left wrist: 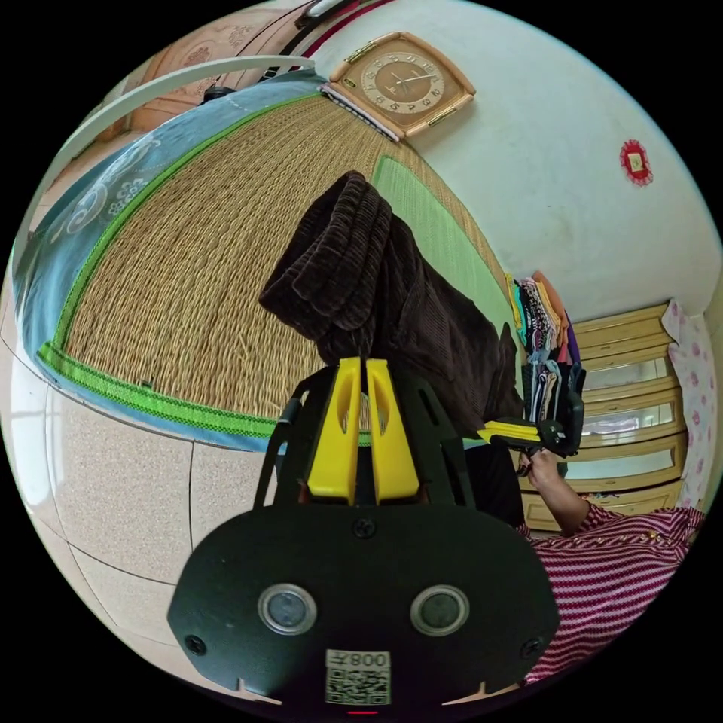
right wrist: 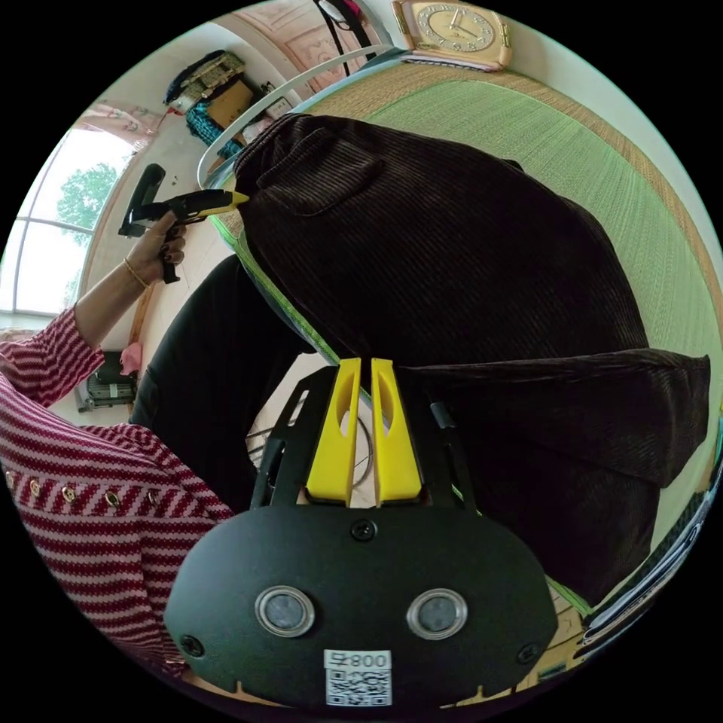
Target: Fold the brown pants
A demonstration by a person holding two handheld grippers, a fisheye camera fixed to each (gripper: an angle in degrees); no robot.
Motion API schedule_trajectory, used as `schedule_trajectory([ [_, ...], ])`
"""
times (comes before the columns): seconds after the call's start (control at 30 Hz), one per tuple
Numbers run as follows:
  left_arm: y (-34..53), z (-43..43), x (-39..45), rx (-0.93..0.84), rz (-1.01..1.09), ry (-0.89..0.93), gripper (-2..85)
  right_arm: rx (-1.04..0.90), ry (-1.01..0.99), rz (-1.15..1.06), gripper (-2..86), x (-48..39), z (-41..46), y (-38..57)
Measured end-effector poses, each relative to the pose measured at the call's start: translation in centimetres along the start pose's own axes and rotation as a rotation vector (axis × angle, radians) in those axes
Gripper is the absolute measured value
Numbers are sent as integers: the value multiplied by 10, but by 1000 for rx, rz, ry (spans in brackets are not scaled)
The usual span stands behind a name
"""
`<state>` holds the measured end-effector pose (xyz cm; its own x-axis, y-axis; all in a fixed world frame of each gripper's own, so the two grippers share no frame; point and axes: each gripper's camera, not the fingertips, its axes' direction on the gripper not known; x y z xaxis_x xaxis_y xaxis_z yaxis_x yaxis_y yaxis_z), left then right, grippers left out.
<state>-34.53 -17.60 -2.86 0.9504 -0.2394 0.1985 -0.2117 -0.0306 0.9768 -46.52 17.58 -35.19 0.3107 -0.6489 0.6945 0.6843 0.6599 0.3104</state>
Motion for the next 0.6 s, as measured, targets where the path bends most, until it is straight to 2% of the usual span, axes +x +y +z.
schedule_trajectory([
  [0.3, 11, -2, 42, 43, -42, 31, 11, 29, -31, 33, 30, 23, 16, 22],
  [0.5, 19, -30, 98, 93, 41, -64, 11, 98, -121, 121, 38, 53, 20, 47],
  [0.6, 20, -33, 139, 70, 137, -40, 11, 140, -173, 165, 38, 70, 23, 62],
])
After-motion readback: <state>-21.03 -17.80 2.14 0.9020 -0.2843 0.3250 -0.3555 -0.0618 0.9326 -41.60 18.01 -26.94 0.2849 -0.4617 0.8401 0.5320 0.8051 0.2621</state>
